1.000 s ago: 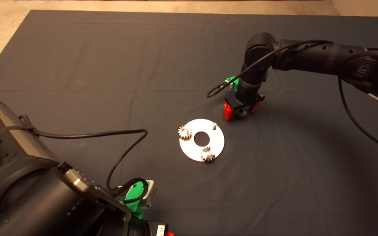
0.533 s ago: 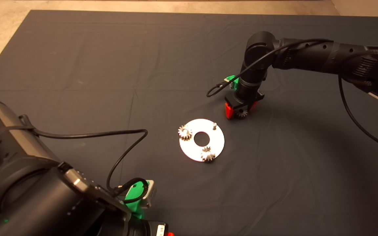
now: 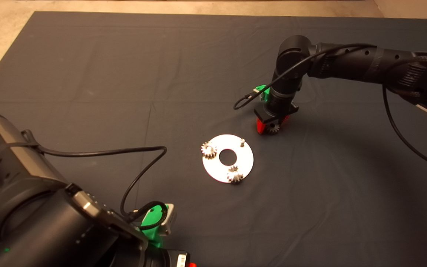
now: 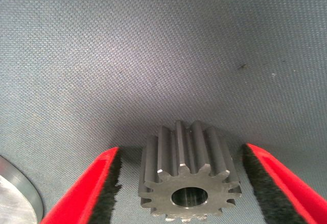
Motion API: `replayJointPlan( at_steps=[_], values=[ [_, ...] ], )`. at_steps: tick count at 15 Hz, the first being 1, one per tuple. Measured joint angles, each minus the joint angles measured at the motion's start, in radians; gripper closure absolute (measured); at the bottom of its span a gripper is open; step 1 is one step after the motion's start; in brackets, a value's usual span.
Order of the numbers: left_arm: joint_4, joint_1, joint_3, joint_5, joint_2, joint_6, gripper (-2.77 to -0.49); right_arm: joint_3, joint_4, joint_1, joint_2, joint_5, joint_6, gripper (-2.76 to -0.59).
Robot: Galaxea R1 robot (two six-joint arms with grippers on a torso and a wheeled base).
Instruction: Install three planetary gears onto the carrier pins
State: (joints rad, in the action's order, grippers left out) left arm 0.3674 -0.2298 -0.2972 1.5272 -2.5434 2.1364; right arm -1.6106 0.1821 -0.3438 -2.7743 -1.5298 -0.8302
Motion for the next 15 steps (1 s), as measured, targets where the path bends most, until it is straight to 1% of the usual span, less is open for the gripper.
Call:
replayJointPlan(
  at_steps=[2,4,6,8,10,12,15],
  values=[
    [0.0,0.0,0.0,0.0,0.0,0.0,-2.48,0.0,0.0,0.0,-0.001,0.0,0.0,-1.67],
    [0.0,0.0,0.0,0.0,0.0,0.0,-2.48,0.0,0.0,0.0,-0.002,0.0,0.001,-1.51],
    [0.0,0.0,0.0,0.0,0.0,0.0,-2.48,0.0,0.0,0.0,-0.002,0.0,0.002,-1.51],
    [0.0,0.0,0.0,0.0,0.0,0.0,-2.48,0.0,0.0,0.0,-0.002,0.0,0.002,-1.37],
    [0.0,0.0,0.0,0.0,0.0,0.0,-2.48,0.0,0.0,0.0,-0.002,0.0,0.002,-1.36],
    [0.0,0.0,0.0,0.0,0.0,0.0,-2.48,0.0,0.0,0.0,-0.002,-0.001,0.002,-1.25],
    [0.0,0.003,0.0,0.0,0.0,0.0,-2.48,0.0,0.0,0.0,-0.002,-0.002,0.002,-1.18]
  ],
)
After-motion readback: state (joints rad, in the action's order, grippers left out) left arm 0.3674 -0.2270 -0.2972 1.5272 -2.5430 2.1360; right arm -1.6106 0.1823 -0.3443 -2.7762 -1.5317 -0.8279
